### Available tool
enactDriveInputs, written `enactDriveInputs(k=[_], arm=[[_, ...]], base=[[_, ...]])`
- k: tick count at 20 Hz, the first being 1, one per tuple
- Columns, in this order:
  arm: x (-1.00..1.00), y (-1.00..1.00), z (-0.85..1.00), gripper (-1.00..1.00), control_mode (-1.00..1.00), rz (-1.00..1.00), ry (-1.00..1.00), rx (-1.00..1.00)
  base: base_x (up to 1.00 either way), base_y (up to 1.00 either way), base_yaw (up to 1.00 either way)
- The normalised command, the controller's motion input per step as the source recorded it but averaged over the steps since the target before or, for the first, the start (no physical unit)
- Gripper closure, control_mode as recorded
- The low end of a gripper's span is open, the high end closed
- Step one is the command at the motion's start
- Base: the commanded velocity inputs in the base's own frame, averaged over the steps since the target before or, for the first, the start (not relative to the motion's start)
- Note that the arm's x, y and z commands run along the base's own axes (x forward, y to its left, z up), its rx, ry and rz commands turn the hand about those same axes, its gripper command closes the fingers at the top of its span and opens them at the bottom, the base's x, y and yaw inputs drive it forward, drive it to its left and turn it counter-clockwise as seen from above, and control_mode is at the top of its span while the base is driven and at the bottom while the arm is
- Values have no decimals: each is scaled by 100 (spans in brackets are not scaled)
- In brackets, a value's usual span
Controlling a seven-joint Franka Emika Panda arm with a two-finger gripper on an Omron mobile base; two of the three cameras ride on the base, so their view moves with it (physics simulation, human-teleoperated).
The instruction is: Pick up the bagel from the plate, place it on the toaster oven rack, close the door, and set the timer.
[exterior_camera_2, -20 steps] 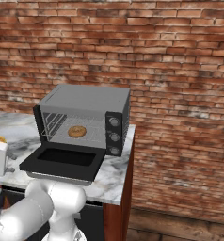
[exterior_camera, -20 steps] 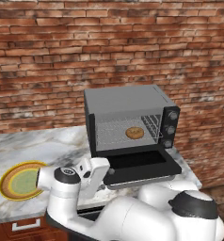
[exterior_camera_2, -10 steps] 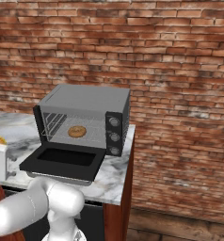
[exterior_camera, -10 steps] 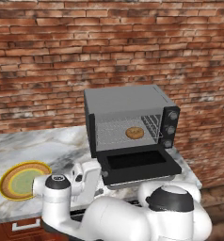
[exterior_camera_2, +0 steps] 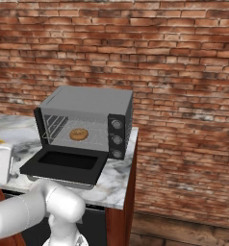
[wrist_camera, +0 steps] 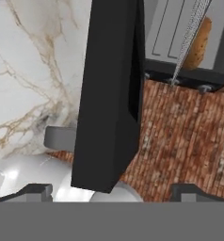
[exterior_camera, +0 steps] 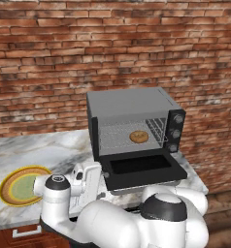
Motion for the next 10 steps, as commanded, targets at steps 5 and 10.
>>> enactDriveInputs(k=[5, 10], arm=[[0, -22, -15, -100, -100, 2, 5, 0], [0, -31, 0, -100, -100, 1, 0, 0]], base=[[0, 0, 0], [0, 0, 0]])
